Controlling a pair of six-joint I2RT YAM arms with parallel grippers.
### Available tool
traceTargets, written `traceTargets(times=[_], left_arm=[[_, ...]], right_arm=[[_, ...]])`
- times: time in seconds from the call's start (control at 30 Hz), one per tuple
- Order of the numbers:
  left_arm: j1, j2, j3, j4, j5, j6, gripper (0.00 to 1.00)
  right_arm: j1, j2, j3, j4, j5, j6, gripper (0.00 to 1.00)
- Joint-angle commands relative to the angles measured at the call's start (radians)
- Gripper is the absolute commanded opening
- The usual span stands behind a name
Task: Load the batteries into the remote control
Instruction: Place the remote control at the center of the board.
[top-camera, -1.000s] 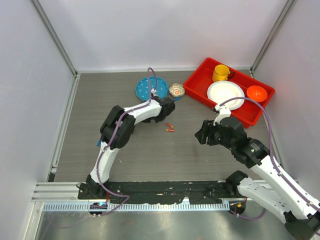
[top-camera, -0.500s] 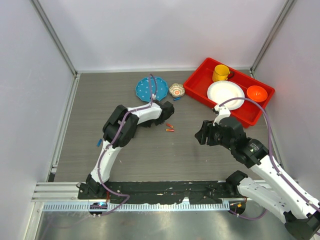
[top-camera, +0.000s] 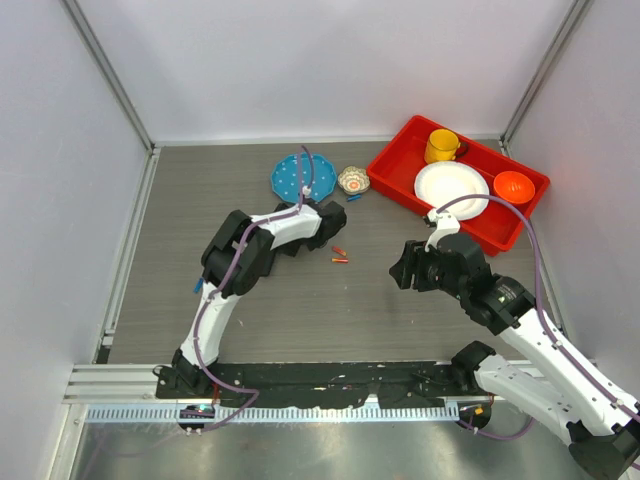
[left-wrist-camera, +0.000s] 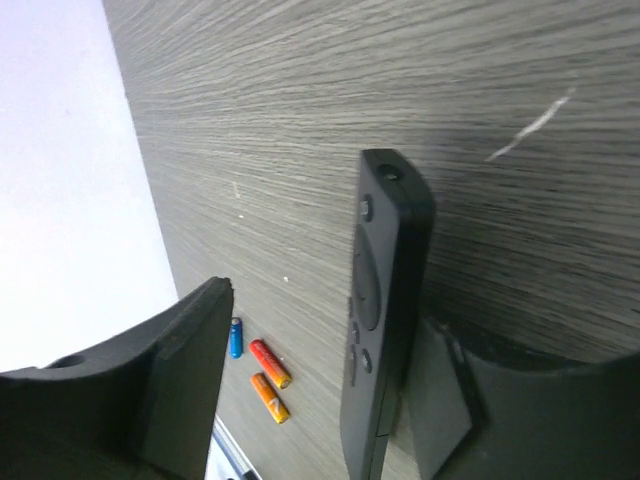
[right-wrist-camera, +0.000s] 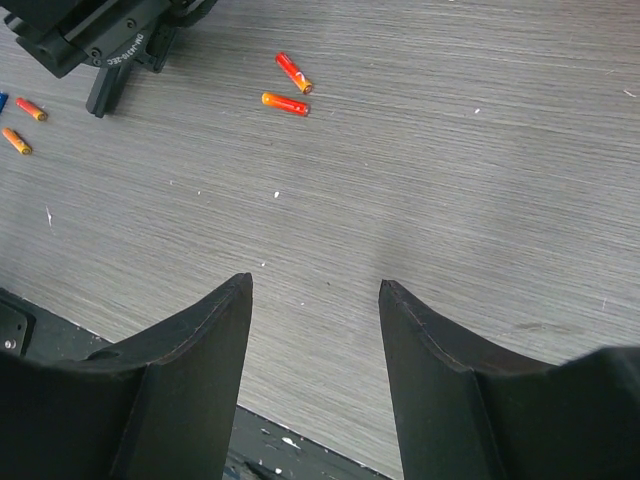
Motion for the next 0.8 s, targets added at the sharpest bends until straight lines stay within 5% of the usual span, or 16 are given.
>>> traceTargets(times=[0.0,0.23,0.77], left_arm=[[-0.006,-0.028,-0.02,0.086,0.103,-0.061,0.72],[-0.014,-0.092,-0.013,0.088,0.136,-0.059,0.87],[-0.05,-0.12,-0.05,0.12,0.23,-0.052,0.98]], right_arm=[[-0.002,-0.019,0.004,0.021,0.023,0.002,0.59],[-0.002,-0.028,0.01,0.011,0.028,0.002,0.59],[-0.003,-0.047,0.025,-0.012,0.036,0.003,0.59]])
